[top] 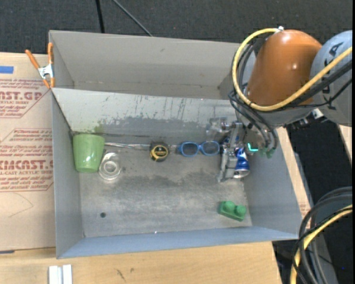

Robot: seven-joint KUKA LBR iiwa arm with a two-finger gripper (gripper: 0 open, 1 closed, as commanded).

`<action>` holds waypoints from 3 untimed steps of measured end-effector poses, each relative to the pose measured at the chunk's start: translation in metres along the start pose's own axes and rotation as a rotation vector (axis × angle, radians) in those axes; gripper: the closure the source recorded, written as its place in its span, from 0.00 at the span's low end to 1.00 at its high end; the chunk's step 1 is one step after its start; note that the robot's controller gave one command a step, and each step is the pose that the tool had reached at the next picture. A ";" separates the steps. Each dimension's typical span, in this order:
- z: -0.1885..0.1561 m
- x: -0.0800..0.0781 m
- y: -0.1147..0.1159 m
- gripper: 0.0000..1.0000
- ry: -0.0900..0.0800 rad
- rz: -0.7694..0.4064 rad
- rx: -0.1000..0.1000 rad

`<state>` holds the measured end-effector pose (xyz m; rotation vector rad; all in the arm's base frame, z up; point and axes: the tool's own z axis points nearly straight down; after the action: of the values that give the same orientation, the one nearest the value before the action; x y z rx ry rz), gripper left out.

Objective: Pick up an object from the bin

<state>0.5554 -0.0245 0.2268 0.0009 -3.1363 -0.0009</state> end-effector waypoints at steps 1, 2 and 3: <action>0.128 0.008 -0.089 0.00 -0.001 -0.247 -0.001; 0.138 0.077 -0.102 0.00 -0.001 -0.197 -0.001; 0.138 0.074 -0.101 1.00 -0.004 -0.200 0.000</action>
Offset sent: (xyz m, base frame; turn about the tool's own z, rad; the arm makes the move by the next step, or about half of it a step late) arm -0.0073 -0.0878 -0.1245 -0.2498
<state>0.4804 -0.1259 0.0895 0.3148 -3.1242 -0.0014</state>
